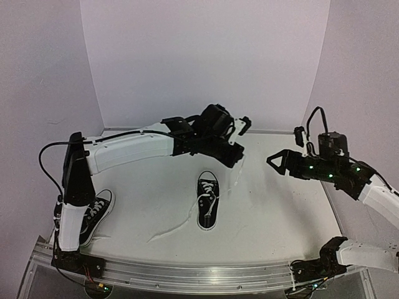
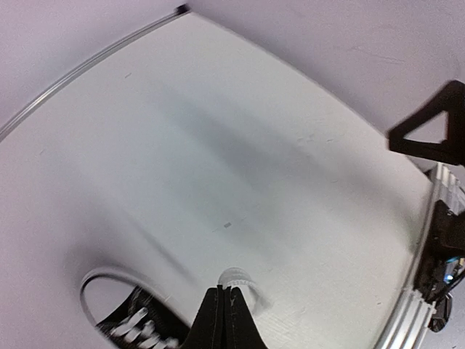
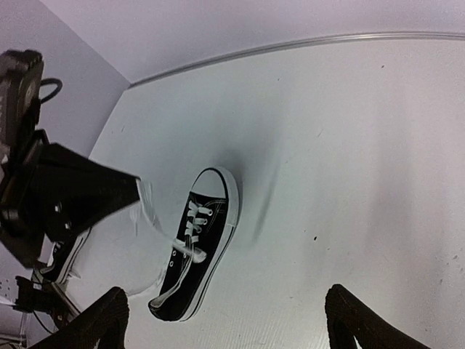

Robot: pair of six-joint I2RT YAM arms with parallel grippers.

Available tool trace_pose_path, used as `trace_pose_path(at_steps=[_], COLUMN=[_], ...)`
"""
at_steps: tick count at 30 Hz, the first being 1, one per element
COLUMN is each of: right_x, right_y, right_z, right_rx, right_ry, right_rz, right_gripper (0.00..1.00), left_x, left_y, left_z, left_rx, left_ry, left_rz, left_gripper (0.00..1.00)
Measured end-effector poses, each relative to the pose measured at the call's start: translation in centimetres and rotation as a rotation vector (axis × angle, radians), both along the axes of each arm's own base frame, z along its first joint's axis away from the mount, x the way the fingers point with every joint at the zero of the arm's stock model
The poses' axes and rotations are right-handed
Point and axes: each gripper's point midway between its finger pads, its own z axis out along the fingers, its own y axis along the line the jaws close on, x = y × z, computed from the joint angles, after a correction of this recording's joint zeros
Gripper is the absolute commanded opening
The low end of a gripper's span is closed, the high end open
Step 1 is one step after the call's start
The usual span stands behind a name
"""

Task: Tie the shoes

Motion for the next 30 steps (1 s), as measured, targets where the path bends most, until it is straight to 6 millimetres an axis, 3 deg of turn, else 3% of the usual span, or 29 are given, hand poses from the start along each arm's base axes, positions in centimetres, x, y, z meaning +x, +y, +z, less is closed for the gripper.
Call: trace_pose_path(at_steps=[1,2,4,7,9,12,15,17,21,23,26,30], right_x=[-0.1,-0.2,-0.3,-0.7,-0.9,-0.9,-1.2,-1.6,-2.8,-3.7,-5.0,-7.2], right_y=[-0.9,-1.8,-3.0,-4.0,-4.2,-4.1,-3.7,-3.2,-1.9,-1.3,0.1,2.5], right_z=[0.5,0.8,1.0,0.0,-1.2,-3.1,-5.3,-6.9,-10.3,-12.1,-14.1,-16.5], right_rx=[0.008,0.015,0.015,-0.01,-0.035,-0.066,-0.079,-0.074,-0.054,-0.065,-0.109,-0.21], right_ry=[-0.009,-0.015,-0.013,0.024,0.062,0.117,0.178,0.222,0.329,0.386,0.455,0.524], right_rz=[-0.027,-0.052,-0.092,-0.121,-0.122,-0.11,-0.089,-0.06,0.02,0.058,0.131,0.228], right_gripper=[0.91,0.91,0.91,0.91,0.91,0.88,0.78,0.71,0.63,0.62,0.61,0.58], left_x=[-1.5,-2.8,-6.1,-9.9,-11.0,-10.5,-8.8,-7.0,-2.8,-1.8,-3.5,-7.0], left_y=[-1.9,-3.4,-5.5,-6.2,-5.4,-2.8,1.3,4.4,11.3,14.4,18.0,22.3], left_z=[0.1,0.0,-2.2,-6.3,-9.0,-12.8,-14.3,-13.4,-8.7,-7.0,-8.0,-13.7], left_rx=[-0.017,-0.029,-0.003,0.07,0.128,0.229,0.301,0.305,0.228,0.184,0.192,0.315], left_ry=[0.0,0.001,0.025,0.092,0.135,0.17,0.197,0.217,0.216,0.209,0.249,0.365], left_rz=[-0.062,-0.113,-0.22,-0.323,-0.346,-0.3,-0.205,-0.116,0.086,0.175,0.234,0.282], left_gripper=[0.02,0.12,0.34,0.6,0.76,0.9,0.93,0.93,0.92,0.9,0.86,0.76])
